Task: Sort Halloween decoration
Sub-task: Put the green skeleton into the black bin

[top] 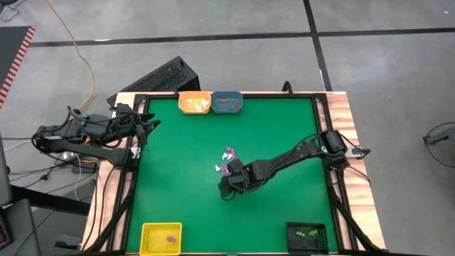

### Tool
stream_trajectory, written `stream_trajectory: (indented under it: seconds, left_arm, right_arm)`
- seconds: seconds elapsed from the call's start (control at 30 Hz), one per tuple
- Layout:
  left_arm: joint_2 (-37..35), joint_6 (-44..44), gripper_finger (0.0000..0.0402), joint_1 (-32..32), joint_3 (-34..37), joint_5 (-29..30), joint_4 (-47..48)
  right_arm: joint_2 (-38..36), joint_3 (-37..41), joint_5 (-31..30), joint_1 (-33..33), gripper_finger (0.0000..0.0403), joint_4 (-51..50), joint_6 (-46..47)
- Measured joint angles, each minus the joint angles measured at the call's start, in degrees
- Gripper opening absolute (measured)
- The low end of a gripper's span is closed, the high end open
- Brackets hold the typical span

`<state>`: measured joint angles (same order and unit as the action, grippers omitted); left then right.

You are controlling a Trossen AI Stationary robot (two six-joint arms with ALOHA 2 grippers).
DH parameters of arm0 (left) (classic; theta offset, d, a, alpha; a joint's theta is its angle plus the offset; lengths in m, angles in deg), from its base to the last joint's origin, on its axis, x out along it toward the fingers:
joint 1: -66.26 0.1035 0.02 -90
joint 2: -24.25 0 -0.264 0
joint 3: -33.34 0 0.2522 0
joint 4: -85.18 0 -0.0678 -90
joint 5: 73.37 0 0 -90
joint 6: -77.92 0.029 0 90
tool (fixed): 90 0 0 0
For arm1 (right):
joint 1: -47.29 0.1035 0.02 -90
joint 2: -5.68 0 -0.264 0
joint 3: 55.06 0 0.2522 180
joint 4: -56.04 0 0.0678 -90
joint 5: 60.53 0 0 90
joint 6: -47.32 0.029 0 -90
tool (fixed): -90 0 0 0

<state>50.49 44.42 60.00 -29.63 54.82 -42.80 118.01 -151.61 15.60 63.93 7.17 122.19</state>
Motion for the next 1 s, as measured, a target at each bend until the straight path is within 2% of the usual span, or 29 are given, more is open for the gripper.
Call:
stream_trajectory:
  seconds: [0.17, 0.3, 0.47, 0.6, 0.83, 1.0]
  left_arm:
    - [0.0, -0.2, 0.0231, 0.0, 0.0, -0.3, 0.0]
    - [0.0, -0.2, 0.0231, 0.0, 0.0, -0.3, 0.0]
    - [0.0, -0.2, 0.0231, 0.0, 0.0, -0.3, 0.0]
    - [0.0, -0.2, 0.0231, 0.0, 0.0, -0.3, 0.0]
    - [0.0, -0.2, 0.0231, 0.0, 0.0, -0.3, 0.0]
    - [0.0, -0.2, 0.0231, 0.0, 0.0, -0.3, 0.0]
  right_arm:
    - [0.0, 0.0, 4.0, -0.8, 0.0126, 0.0, -3.0]
    - [0.0, 0.0, 5.0, -1.0, 0.0131, 0.5, -4.1]
    - [0.0, 0.0, 6.4, -1.5, 0.0128, -1.1, -1.1]
    - [0.0, 0.0, 9.7, -2.3, 0.0148, -3.7, -2.9]
    - [0.0, 0.0, 9.7, -2.5, 0.0234, -5.4, -1.4]
    - [0.0, 0.0, 5.8, -2.1, 0.0253, -4.7, 3.5]
